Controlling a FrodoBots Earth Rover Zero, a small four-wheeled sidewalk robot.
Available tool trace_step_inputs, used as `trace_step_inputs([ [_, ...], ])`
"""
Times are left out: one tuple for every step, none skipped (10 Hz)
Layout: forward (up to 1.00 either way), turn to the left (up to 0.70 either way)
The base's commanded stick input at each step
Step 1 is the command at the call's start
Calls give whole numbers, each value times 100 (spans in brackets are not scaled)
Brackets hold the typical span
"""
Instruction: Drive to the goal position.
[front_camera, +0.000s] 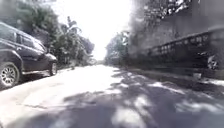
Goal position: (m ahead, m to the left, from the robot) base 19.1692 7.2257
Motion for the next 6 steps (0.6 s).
trace_step_inputs([
  [100,0],
  [100,0],
  [100,0],
  [100,0],
  [100,0],
  [100,-20],
])
